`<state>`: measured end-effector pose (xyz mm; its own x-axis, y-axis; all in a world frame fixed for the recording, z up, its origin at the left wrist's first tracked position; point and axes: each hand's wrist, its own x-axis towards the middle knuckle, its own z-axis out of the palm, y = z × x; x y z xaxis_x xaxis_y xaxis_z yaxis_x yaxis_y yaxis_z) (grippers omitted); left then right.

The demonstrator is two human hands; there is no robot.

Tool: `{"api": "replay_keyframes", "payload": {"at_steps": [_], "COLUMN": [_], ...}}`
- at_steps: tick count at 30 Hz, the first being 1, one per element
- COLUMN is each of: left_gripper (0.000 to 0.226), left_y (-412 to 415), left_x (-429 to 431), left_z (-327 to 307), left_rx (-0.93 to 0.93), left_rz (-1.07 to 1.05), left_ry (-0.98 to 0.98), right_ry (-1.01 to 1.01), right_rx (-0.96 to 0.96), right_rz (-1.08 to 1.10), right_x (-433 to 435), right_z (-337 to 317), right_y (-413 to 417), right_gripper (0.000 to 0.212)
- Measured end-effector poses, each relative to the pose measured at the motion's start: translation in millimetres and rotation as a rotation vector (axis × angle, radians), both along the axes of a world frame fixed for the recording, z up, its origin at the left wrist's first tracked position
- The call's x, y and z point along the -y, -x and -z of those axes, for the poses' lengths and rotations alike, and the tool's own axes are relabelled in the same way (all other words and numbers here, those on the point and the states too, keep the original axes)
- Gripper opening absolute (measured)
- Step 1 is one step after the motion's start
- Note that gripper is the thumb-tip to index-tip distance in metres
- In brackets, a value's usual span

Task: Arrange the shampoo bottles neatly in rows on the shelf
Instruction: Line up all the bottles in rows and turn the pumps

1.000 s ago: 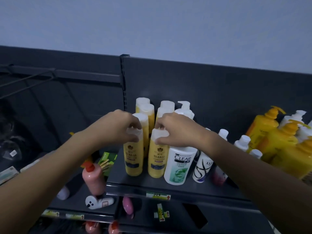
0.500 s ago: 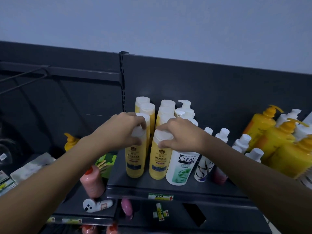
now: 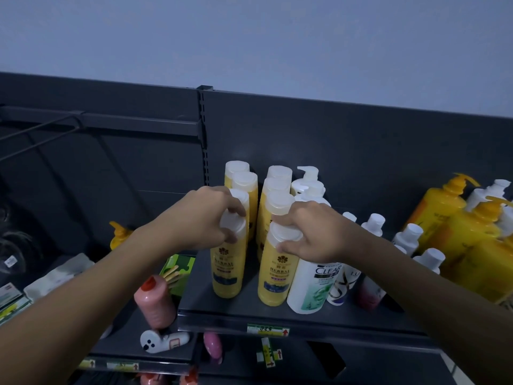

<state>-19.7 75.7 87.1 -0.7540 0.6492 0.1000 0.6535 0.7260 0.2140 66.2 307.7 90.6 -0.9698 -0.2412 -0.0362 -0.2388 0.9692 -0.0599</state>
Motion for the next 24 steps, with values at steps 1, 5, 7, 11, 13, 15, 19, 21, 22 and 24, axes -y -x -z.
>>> {"api": "replay_keyframes", "payload": {"at_steps": [1, 5, 7, 11, 13, 15, 19, 21, 22, 24], "left_gripper": [0.05, 0.049, 0.049, 0.049, 0.049, 0.049, 0.049, 0.049, 0.049, 0.049], "left_y": [0, 1, 2, 3, 4, 5, 5, 6, 7, 7], "left_x": [-1, -3, -3, -2, -2, -1, 1, 1, 1, 1], "left_z": [0, -1, -1, -1, 0, 0, 0, 0, -1, -1], "left_rx": [0.007, 0.012, 0.014, 0.01, 0.018, 0.024, 0.02, 0.028, 0.034, 0.038], "left_rz": [0.004, 0.015, 0.017, 0.021, 0.021, 0.022, 0.024, 0.026, 0.027, 0.029], "left_ry": [-0.003, -0.001, 0.002, -0.001, -0.005, -0.011, -0.016, -0.024, -0.027, -0.03], "right_ry": [0.016, 0.079, 0.105, 0.125, 0.11, 0.097, 0.091, 0.104, 0.111, 0.124], "right_rx": [-0.003, -0.014, -0.027, -0.046, -0.04, -0.032, -0.025, -0.017, -0.01, -0.013], "right_rz": [0.001, -0.001, -0.002, -0.011, -0.012, 0.0, 0.04, 0.06, 0.063, 0.059], "right_x": [0, 1, 3, 8, 9, 9, 8, 8, 8, 6], "right_z": [1, 2, 3, 4, 2, 1, 2, 2, 1, -2], "right_y": [0, -1, 0, 1, 1, 0, 3, 3, 3, 4], "right_gripper": [0.035, 0.022, 0.025, 0.021, 0.021, 0.022, 0.037, 0.057, 0.065, 0.071]}}
